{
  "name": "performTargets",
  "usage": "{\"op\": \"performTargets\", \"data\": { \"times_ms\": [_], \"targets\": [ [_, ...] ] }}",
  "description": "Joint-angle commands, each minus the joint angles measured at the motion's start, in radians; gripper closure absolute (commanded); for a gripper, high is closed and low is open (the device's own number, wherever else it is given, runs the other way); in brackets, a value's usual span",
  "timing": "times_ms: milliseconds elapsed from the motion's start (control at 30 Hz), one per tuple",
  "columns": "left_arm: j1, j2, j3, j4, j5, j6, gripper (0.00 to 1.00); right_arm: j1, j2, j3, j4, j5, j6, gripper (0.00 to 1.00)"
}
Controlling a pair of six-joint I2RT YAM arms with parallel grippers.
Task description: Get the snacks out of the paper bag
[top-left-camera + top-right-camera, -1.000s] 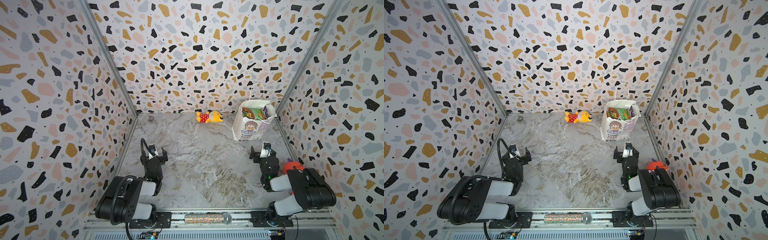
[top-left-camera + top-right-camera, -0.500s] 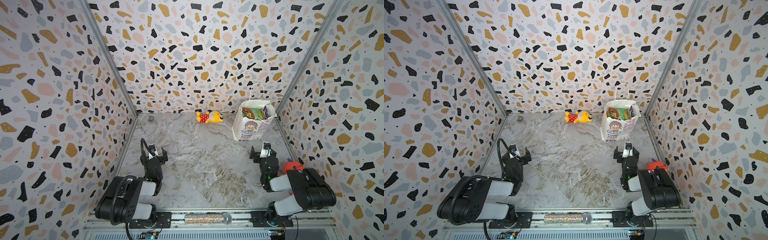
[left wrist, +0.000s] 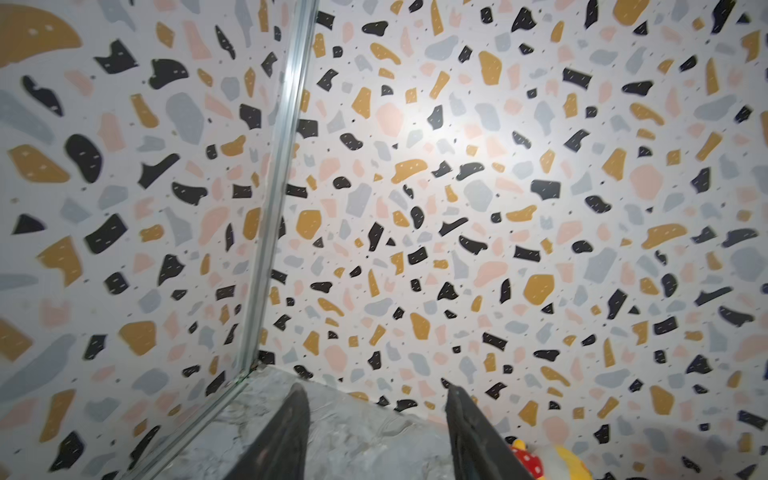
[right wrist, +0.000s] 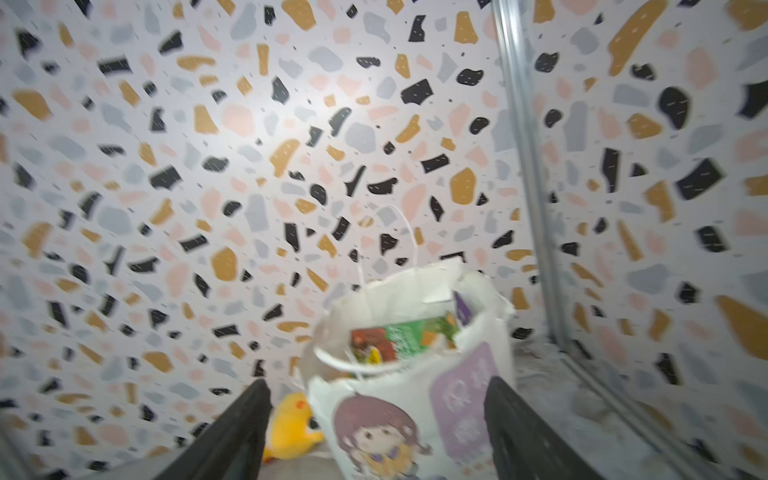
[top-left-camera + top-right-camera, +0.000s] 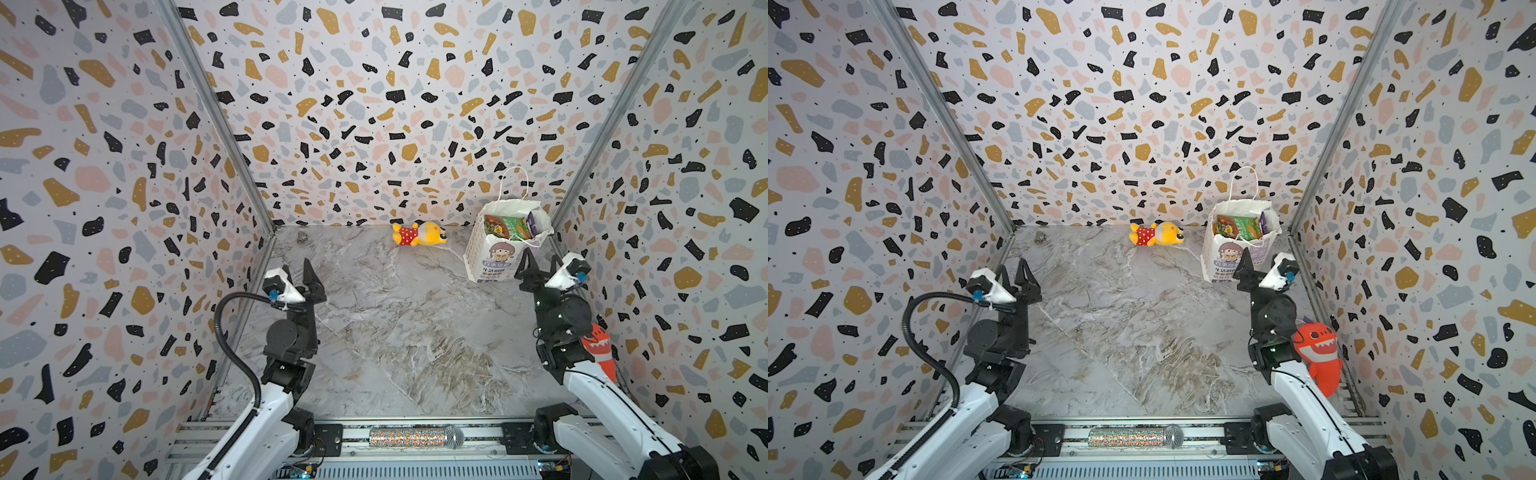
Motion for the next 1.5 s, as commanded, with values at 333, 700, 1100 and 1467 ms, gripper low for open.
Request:
{"op": "performTargets", "data": {
  "times_ms": [333, 700, 1100, 1467],
  "targets": [
    [-0.137, 0.586, 0.742, -0.574, 0.362, -0.063, 0.46, -0.174, 0.514, 0.959, -0.878, -0.369, -0.065, 0.33],
    [-0.273, 0.747, 0.789, -0.450, 0.439, -0.034, 0.43, -0.450, 1.097, 1.697, -1.207, -0.548, -0.077, 0.48],
    [-0.278, 0.850, 0.719, -0.341, 0.457, -0.063, 0.41, -0.560, 1.449, 1.838, -1.091, -0.818, -0.059, 0.74],
    [-0.277, 0.805, 0.656, -0.325, 0.445, -0.082, 0.39, -0.538, 1.569, 1.776, -0.946, -1.003, -0.056, 0.75]
  ]
}}
